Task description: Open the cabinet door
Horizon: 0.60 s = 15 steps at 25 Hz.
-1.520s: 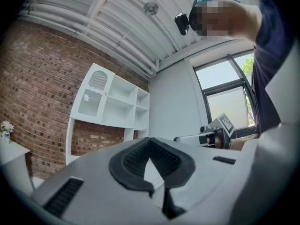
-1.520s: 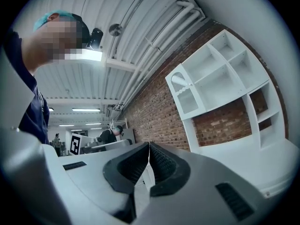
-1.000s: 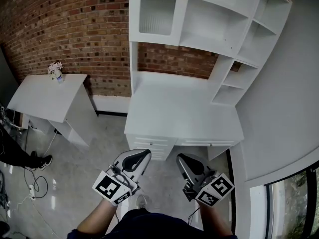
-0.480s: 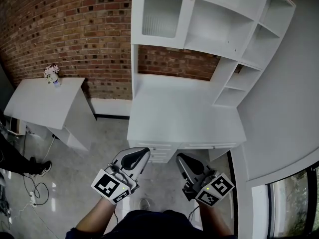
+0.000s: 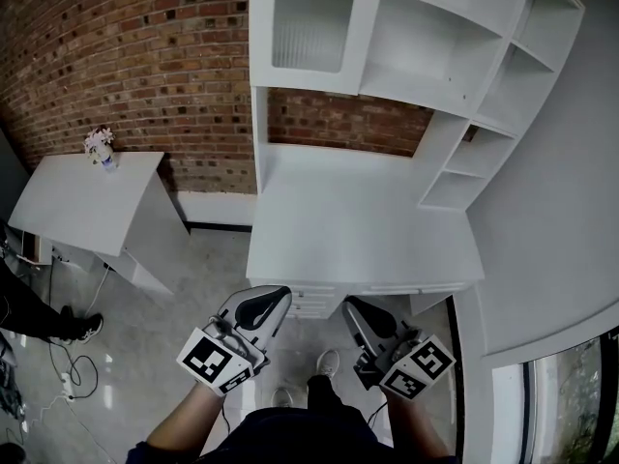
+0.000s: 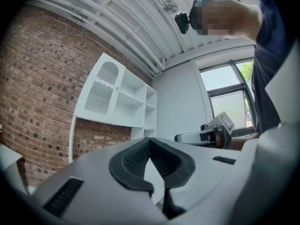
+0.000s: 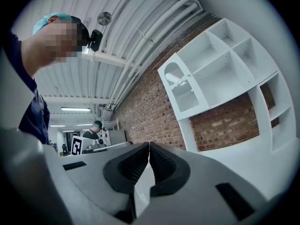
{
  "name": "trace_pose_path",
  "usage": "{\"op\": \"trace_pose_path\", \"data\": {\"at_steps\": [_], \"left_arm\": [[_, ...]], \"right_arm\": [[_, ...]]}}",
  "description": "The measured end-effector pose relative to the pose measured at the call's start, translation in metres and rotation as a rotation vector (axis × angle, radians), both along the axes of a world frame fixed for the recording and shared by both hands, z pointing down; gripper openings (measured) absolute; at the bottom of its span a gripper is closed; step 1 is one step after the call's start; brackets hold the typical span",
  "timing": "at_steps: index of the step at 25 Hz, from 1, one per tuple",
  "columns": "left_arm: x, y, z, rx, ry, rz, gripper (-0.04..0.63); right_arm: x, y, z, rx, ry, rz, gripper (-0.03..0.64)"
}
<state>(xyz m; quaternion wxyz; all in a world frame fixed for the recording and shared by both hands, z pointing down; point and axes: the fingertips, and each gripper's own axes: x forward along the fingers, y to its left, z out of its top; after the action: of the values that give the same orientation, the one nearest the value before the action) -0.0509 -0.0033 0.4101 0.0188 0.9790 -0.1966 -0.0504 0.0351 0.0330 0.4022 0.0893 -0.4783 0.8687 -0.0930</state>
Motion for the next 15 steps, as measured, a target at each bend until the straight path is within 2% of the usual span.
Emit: {"op": "trace_pose_path", "data": {"at_steps": [15], "left_arm": [[0.085,-0.1,0.001,0.013,-0.044,-0.081,0.008]], "right_arm": [[0.092,-0.108,0.006,0.003,-0.036,-0.085,0.026]]}}
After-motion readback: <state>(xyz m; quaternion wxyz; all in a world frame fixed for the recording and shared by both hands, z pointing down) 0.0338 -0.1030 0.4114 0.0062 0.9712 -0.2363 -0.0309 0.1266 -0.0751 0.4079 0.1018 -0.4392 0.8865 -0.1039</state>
